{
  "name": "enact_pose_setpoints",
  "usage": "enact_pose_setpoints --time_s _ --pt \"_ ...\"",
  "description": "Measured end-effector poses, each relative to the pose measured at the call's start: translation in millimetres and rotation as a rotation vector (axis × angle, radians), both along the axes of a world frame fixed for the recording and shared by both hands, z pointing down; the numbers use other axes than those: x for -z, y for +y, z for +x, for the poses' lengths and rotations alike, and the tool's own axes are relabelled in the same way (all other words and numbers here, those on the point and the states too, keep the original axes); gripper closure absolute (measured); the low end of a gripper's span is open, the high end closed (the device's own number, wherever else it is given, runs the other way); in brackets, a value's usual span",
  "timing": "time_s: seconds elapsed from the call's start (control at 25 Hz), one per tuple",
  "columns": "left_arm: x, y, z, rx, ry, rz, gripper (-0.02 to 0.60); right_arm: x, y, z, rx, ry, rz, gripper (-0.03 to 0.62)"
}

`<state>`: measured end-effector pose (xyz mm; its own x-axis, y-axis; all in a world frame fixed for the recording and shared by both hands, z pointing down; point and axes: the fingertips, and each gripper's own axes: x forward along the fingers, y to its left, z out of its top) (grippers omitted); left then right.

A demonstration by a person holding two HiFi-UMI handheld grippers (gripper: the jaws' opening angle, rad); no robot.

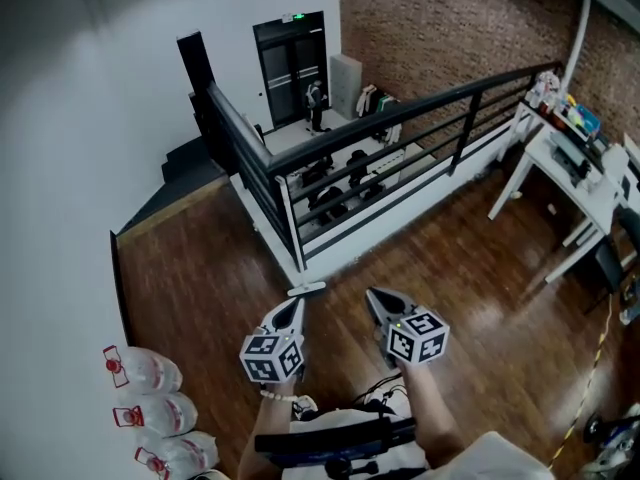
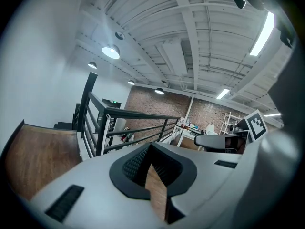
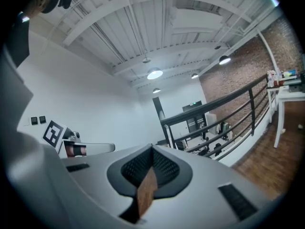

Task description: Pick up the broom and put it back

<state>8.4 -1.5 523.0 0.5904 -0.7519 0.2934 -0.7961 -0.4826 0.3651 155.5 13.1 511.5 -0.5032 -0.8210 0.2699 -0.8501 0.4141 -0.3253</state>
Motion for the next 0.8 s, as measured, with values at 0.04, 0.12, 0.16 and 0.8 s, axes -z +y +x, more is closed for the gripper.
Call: enact_pose_setpoints --time_s 0.04,0.12,0.16,0.8 --pt "0 -1 -2 -0.001 0.001 0.000 0.584 0 -1 -3 0.001 -0.001 0.000 0.585" --pt "2 -2 -5 -0.003 0.003 0.001 0.584 1 -2 -8 0.003 -0.004 -0.002 0.585" --pt "3 -2 -7 -0.003 0.004 0.002 0.584 2 -2 -10 0.004 -0.003 -0.001 0.585" --pt "3 -7 -16 -0.008 0.018 0.006 0.584 4 -9 -22 0.005 0.017 0.007 0.585"
